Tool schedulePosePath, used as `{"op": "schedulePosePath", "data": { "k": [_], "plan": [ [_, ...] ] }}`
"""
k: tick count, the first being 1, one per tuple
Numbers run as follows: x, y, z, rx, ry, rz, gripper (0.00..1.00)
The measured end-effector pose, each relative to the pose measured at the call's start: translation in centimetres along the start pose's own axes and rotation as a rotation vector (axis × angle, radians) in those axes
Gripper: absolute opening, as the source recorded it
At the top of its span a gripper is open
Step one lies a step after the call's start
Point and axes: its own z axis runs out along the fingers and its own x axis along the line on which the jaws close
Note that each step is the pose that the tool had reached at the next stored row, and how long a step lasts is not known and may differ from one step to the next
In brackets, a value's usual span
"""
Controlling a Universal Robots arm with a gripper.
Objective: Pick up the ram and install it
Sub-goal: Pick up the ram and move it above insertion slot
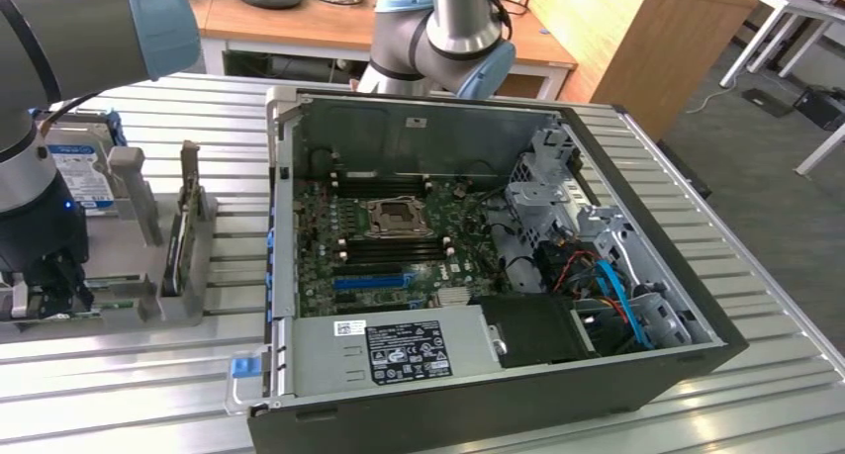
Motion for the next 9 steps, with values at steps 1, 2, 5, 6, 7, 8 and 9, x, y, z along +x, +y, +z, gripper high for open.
{"op": "schedulePosePath", "data": {
  "k": [1,2,5,6,7,8,9],
  "plan": [
    [0.0,0.0,-0.04,0.0001,-0.0001,0.0,0.12],
    [0.0,0.0,-0.12,0.0,0.0001,0.0,0.12],
    [0.0,0.01,-0.46,0.0,0.0001,0.0,0.12],
    [0.0,0.01,-0.61,-0.0001,0.0001,0.0,0.12],
    [0.0,0.01,-0.75,-0.0001,0.0001,0.0,0.12],
    [0.0,0.02,-0.91,0.0,0.0,0.0,0.12],
    [0.0,0.02,-1.07,0.0,-0.0001,0.0,0.12]
  ]
}}
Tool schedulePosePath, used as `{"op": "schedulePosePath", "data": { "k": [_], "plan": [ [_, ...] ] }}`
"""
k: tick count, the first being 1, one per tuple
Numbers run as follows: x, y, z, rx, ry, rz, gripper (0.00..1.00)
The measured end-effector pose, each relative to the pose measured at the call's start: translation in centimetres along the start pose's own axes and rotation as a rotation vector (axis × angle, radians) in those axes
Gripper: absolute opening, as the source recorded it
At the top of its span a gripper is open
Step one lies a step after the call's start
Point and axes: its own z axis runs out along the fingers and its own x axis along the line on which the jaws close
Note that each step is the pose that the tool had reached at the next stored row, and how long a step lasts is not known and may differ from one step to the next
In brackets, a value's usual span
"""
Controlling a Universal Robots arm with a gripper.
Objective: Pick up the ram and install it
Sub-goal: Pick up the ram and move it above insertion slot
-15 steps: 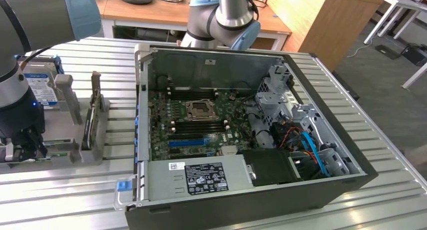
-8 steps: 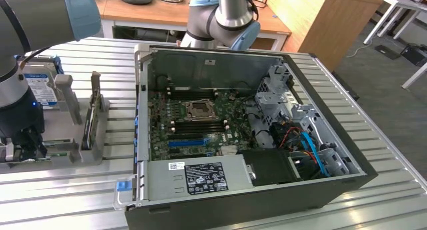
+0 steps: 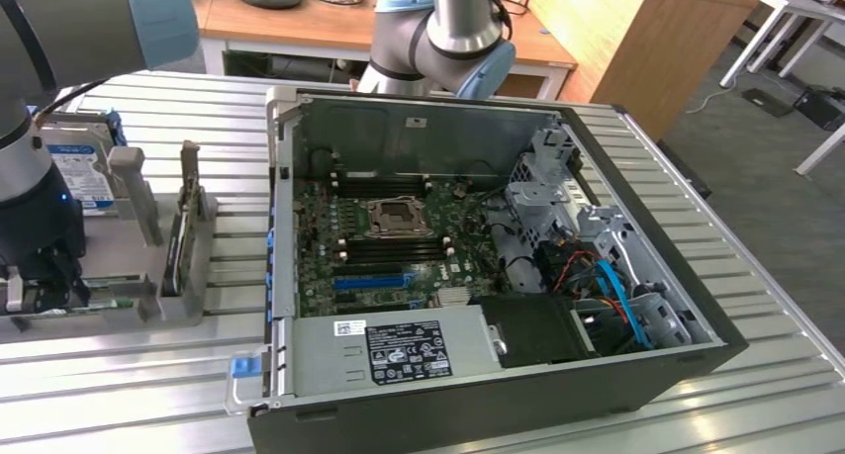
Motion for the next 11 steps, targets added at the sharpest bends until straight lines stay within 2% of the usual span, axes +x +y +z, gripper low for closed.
{"op": "schedulePosePath", "data": {
  "k": [11],
  "plan": [
    [-0.1,0.04,-2.05,0.0,-0.0021,0.0,0.12]
  ]
}}
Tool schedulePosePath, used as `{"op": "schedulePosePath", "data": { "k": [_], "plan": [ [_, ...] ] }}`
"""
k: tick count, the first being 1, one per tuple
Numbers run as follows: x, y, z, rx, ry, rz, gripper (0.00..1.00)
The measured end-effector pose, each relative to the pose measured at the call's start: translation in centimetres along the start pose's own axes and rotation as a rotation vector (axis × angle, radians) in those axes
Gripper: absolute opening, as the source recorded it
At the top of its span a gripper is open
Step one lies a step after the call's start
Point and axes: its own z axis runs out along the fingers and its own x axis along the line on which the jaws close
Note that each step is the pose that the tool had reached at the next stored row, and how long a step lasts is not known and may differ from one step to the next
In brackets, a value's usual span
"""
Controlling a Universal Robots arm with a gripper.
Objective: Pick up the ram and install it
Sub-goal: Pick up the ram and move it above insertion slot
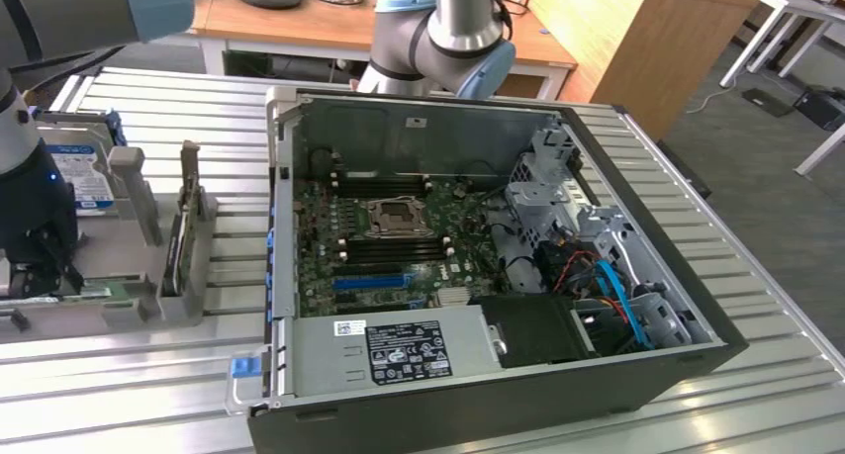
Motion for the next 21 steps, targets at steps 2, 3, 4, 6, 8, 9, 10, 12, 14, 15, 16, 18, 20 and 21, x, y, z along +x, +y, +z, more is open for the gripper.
{"op": "schedulePosePath", "data": {
  "k": [2,3,4,6,8,9,10,12,14,15,16,18,20,21],
  "plan": [
    [0.0,0.01,-0.4,0.0,-0.0003,0.0,0.12],
    [0.0,0.01,-0.6,0.0,-0.0005,0.0,0.12],
    [0.0,0.01,-0.82,0.0,-0.0007,0.0,0.12],
    [0.0,0.02,-1.25,-0.0001,-0.0009,0.0,0.12],
    [-0.1,0.02,-1.65,0.0,-0.0011,0.0,0.12],
    [-0.1,0.03,-1.81,0.0,-0.0012,0.0,0.12],
    [-0.1,0.03,-1.95,0.0,-0.0012,0.0,0.12],
    [-0.1,0.04,-2.34,0.0,-0.0012,0.0,0.12],
    [-0.1,0.04,-2.77,0.0,-0.0012,0.0,0.12],
    [-0.1,0.05,-2.97,0.0,-0.0012,0.0,0.12],
    [-0.1,0.05,-3.18,0.0,-0.0012,0.0,0.12],
    [-0.1,0.06,-3.59,0.0,-0.0012,0.0,0.12],
    [-0.1,0.07,-4.01,-0.0001,-0.0012,0.0,0.12],
    [-0.1,0.07,-4.2,0.0,-0.0013,0.0,0.12]
  ]
}}
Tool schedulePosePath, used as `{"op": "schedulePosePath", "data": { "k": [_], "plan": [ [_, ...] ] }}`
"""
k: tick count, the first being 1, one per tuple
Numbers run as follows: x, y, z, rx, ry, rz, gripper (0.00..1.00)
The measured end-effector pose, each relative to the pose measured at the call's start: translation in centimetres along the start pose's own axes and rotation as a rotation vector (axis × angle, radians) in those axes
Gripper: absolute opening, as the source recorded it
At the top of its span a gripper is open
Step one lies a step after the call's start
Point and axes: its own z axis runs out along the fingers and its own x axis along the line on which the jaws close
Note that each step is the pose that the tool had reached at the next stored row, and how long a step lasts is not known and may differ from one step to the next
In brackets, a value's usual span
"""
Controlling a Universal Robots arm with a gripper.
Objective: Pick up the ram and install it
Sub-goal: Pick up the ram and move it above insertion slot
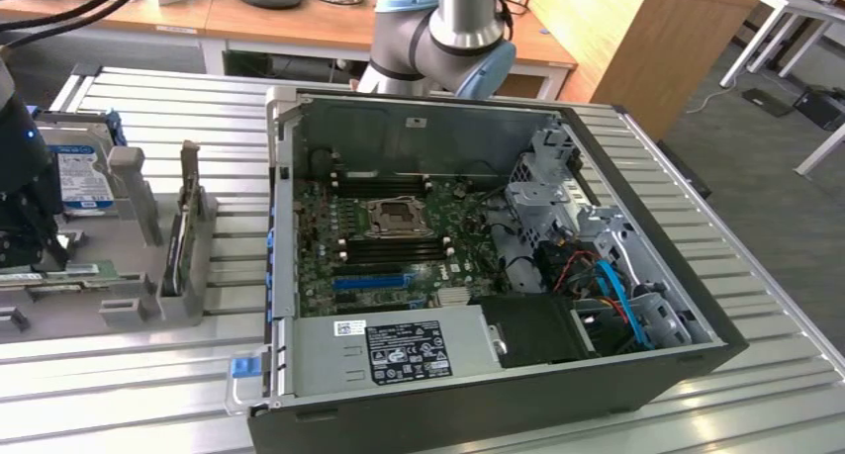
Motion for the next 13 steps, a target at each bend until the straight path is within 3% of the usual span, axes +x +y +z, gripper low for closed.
{"op": "schedulePosePath", "data": {
  "k": [13],
  "plan": [
    [-0.1,0.05,-2.55,-0.0001,0.0,0.0,0.12]
  ]
}}
